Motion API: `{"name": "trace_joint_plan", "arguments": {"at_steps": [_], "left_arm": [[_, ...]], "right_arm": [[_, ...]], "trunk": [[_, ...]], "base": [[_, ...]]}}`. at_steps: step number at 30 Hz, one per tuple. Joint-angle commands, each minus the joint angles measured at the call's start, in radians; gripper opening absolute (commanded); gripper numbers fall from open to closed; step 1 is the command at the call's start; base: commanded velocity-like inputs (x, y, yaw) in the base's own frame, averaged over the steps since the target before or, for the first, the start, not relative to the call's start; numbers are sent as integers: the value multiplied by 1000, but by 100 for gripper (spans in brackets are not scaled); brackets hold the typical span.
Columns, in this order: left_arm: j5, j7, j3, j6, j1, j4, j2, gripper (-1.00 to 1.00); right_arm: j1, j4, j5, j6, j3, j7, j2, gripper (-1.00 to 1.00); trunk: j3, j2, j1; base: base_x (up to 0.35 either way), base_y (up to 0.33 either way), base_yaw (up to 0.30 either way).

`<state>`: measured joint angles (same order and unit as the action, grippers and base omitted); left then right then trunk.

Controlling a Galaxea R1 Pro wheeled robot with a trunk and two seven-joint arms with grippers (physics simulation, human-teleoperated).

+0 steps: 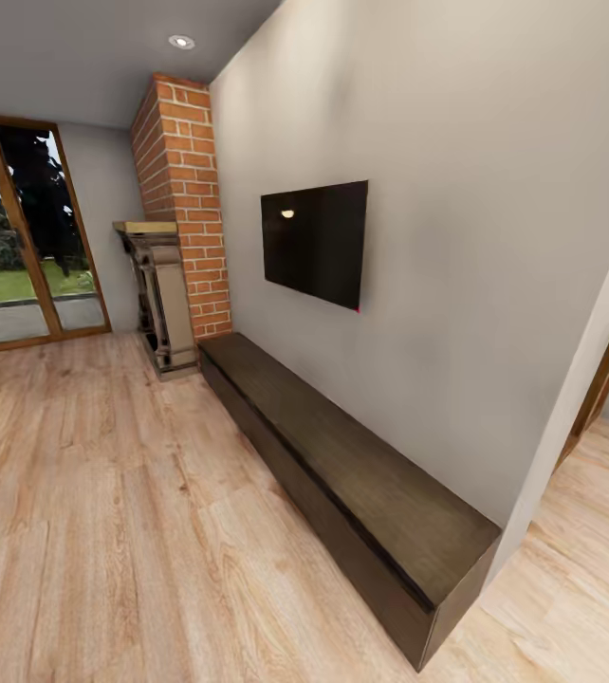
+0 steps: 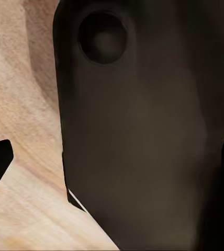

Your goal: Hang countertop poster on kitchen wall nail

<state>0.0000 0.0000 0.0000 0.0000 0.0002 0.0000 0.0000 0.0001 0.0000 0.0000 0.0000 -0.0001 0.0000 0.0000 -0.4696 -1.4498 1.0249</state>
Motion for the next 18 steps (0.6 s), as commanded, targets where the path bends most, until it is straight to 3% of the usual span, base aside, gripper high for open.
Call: {"name": "trace_joint_plan", "arguments": {"at_steps": [1,5,18], "left_arm": [[0,0,0,0,0,0,0,100],[-2,-8,-5,-6,3,-23,-21,100],[-2,-8,-5,-6,3,-23,-21,100]], "right_arm": [[0,0,0,0,0,0,0,100],[-3,21,-8,11,7,12,19,100],[-3,21,-8,11,7,12,19,100]], "trunk": [[0,0,0],[0,0,0],[0,0,0]], "base": [[0,0,0],[0,0,0],[0,0,0]]}}
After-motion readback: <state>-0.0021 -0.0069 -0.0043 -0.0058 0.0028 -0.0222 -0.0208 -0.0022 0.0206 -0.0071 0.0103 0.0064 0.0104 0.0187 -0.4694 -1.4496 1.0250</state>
